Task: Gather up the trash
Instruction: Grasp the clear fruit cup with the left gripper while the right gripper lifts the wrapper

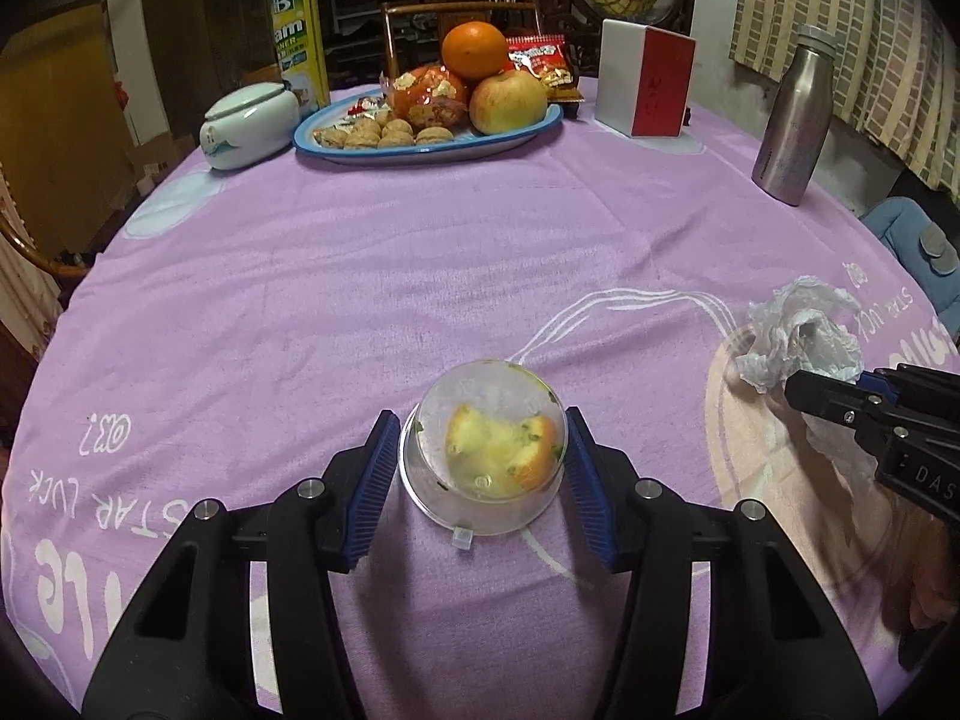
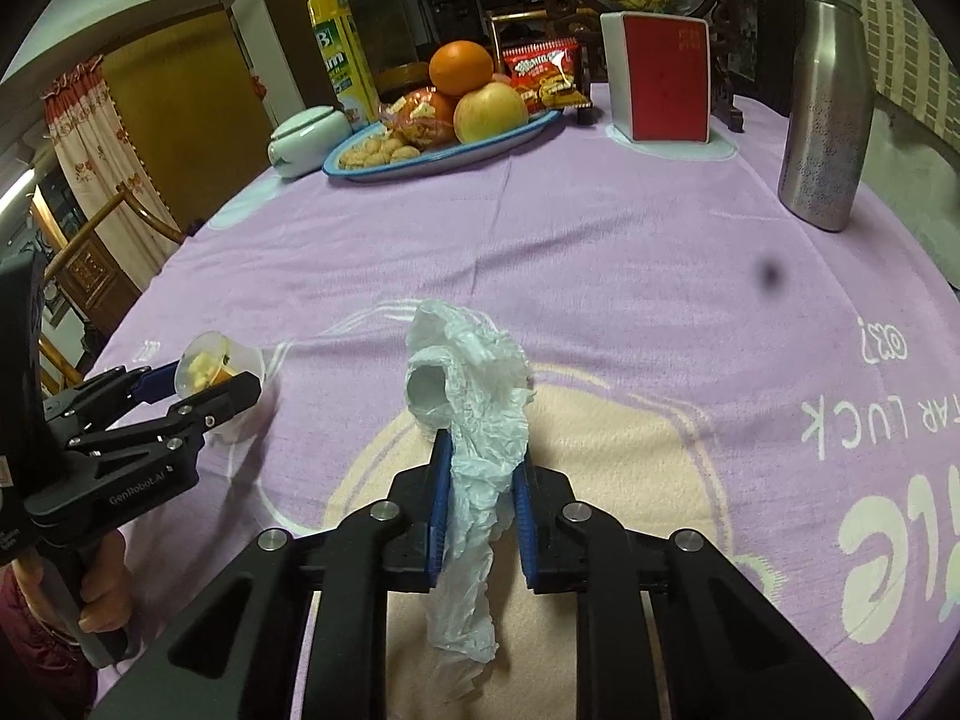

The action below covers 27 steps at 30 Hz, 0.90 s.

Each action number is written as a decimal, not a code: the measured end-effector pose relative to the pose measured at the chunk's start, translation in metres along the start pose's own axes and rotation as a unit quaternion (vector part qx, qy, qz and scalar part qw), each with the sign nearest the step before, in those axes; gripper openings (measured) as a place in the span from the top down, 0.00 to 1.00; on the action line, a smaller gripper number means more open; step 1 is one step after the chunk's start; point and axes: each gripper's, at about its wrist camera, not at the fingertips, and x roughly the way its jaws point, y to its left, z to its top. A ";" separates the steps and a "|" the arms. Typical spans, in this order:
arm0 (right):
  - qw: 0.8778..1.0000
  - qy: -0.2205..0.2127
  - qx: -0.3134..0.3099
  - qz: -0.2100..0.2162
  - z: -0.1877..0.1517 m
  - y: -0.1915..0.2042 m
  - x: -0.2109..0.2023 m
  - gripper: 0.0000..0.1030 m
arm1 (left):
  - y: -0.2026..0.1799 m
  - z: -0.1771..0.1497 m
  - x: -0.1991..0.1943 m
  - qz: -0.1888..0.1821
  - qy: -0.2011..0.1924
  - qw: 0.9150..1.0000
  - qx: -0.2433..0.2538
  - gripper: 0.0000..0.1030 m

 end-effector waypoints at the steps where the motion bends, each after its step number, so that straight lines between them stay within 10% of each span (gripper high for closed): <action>1: 1.000 -0.004 0.000 0.001 0.000 0.000 -0.002 0.81 | -0.001 0.000 -0.002 0.004 -0.004 1.000 0.003 0.47; 27: 0.994 -0.090 0.010 0.059 -0.029 0.015 -0.088 0.81 | -0.027 -0.042 -0.103 0.043 -0.070 0.997 -0.010 0.47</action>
